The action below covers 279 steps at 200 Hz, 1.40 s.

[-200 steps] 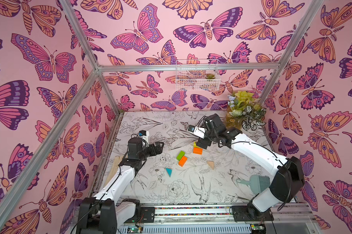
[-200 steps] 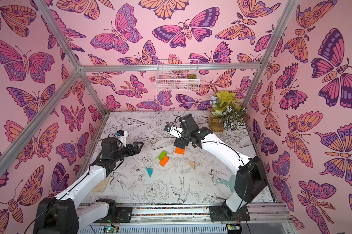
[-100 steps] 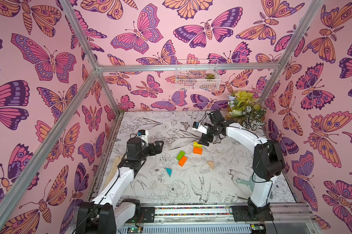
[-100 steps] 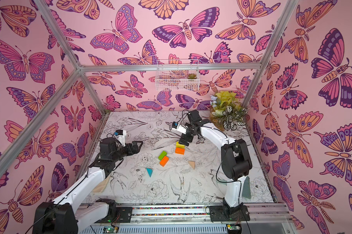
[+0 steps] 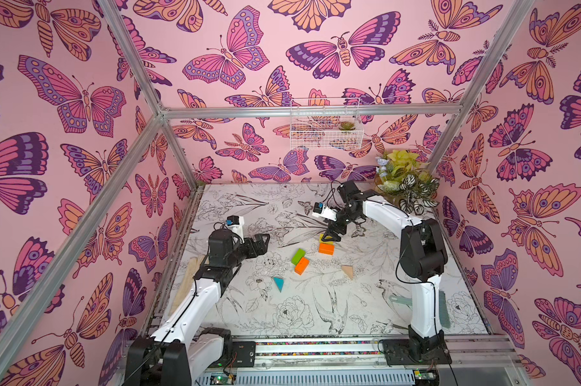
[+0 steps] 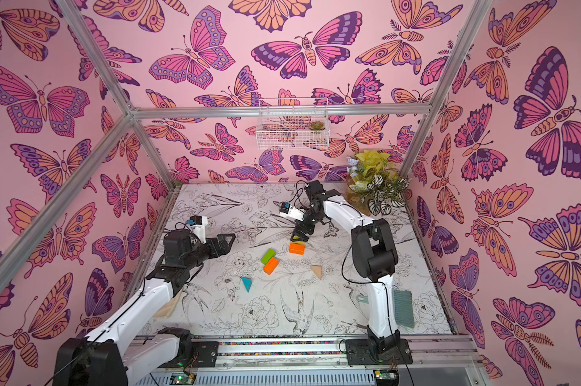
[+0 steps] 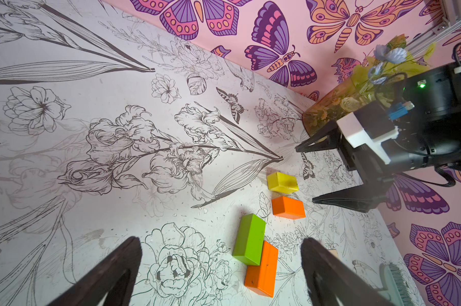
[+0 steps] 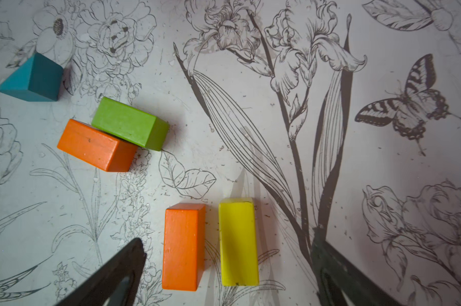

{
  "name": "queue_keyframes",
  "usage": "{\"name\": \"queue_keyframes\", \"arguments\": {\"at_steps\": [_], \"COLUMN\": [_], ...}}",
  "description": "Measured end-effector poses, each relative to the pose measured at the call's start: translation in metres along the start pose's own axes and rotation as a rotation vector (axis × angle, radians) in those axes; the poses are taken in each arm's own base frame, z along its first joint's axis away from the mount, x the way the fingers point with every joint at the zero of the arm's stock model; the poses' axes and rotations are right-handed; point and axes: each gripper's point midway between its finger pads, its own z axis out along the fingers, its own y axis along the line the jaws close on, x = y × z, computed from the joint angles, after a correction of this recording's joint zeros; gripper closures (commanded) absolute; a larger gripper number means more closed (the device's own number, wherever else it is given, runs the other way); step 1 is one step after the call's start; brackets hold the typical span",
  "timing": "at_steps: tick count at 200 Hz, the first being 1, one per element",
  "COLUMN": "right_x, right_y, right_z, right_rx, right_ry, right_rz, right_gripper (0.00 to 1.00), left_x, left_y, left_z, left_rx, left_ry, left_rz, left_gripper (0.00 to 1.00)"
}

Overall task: Assemble a piece of candy with building blocks
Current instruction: Assemble the building blocks at the center of the board.

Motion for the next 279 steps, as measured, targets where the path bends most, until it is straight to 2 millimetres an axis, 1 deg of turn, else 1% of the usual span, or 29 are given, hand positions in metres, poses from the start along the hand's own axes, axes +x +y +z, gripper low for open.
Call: {"name": "queue_keyframes", "arguments": {"at_steps": [40,64,85,167,228,279], "right_x": [0.001,0.007,0.017,0.028,0.028,0.039], "right_y": [0.005,0.008,0.011,0.008,0.016,0.015], "right_z": [0.004,0.01,0.016,0.02,0.032,0.042], "right_rx": [-0.066,-0.101,-0.125,-0.086,-0.086,-0.058], "right_ry": [0.013,0.038,0.067,0.142,0.19,0.267], "right_rz": [0.017,0.037,0.059,0.049,0.02,-0.001], "right_gripper": [0.01,0.01,0.01,0.01,0.01,0.01], "left_x": [0.0,0.0,0.001,0.005,0.01,0.012], "left_y": [0.0,0.0,0.0,0.002,0.005,0.006], "left_z": [0.0,0.0,0.0,-0.002,-0.002,-0.002], "left_rx": [0.0,0.0,0.0,-0.003,-0.009,-0.011], "left_ry": [0.0,-0.001,-0.001,-0.002,0.009,0.013], "left_rz": [-0.001,-0.004,-0.008,-0.023,-0.028,-0.03], "left_gripper": [0.03,0.03,0.03,0.03,0.03,0.03]}}
